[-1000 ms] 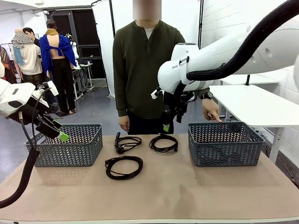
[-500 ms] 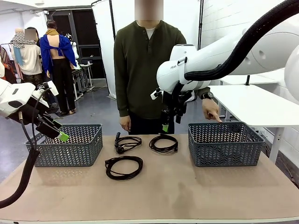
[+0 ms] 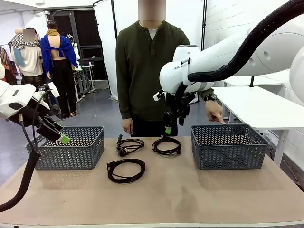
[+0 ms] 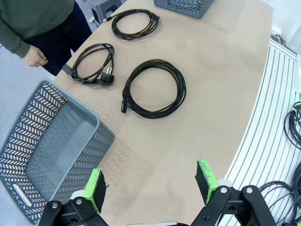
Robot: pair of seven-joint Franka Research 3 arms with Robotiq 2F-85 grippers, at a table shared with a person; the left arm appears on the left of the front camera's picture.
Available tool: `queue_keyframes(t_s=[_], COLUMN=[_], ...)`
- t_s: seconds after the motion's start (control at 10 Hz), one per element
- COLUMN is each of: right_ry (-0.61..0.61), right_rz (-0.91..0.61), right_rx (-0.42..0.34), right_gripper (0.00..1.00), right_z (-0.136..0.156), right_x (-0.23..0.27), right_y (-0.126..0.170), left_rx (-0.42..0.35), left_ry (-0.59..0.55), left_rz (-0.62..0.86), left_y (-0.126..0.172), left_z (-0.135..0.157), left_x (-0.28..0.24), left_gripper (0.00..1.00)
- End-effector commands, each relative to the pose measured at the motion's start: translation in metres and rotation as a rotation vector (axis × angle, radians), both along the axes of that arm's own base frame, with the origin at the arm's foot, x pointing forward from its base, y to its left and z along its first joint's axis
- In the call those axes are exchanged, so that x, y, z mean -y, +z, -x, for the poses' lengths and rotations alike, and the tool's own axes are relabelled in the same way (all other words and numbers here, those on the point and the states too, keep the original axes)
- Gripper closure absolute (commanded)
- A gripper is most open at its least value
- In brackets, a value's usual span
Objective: Organize the cables according to human instructions.
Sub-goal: Pick up a bundle of cables and place it in the basket indicated by the human.
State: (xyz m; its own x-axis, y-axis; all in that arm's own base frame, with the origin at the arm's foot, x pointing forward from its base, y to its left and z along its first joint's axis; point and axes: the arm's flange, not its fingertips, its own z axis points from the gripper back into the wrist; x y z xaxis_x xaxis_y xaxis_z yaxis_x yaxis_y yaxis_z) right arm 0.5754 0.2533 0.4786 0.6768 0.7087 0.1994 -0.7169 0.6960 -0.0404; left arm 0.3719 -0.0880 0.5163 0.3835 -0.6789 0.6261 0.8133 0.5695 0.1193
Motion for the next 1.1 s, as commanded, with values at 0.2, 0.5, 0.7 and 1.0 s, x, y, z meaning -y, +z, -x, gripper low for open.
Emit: queue_keyframes(t_s=[0.2, 0.5, 0.7, 1.0], right_ry=[-0.102, -0.169, -0.214, -0.277], right_rz=[-0.01, -0.007, 0.004, 0.021], right_rx=[-0.014, -0.012, -0.015, -0.027], right_gripper=[0.0, 0.0, 0.0, 0.0], right_z=[-0.027, -0.052, -0.064, -0.075], right_x=[-0.006, -0.006, -0.005, 0.0], right_y=[-0.009, -0.026, -0.036, -0.052], left_rx=[-0.002, -0.002, -0.002, -0.002], left_ry=[-0.009, -0.009, -0.009, -0.009], left_rz=[0.013, 0.013, 0.013, 0.013], left_y=[-0.001, -0.001, -0.001, -0.001], left_z=[-0.001, -0.001, -0.001, -0.001], left_x=[-0.002, -0.002, -0.002, -0.002], left_gripper=[0.0, 0.0, 0.0, 0.0])
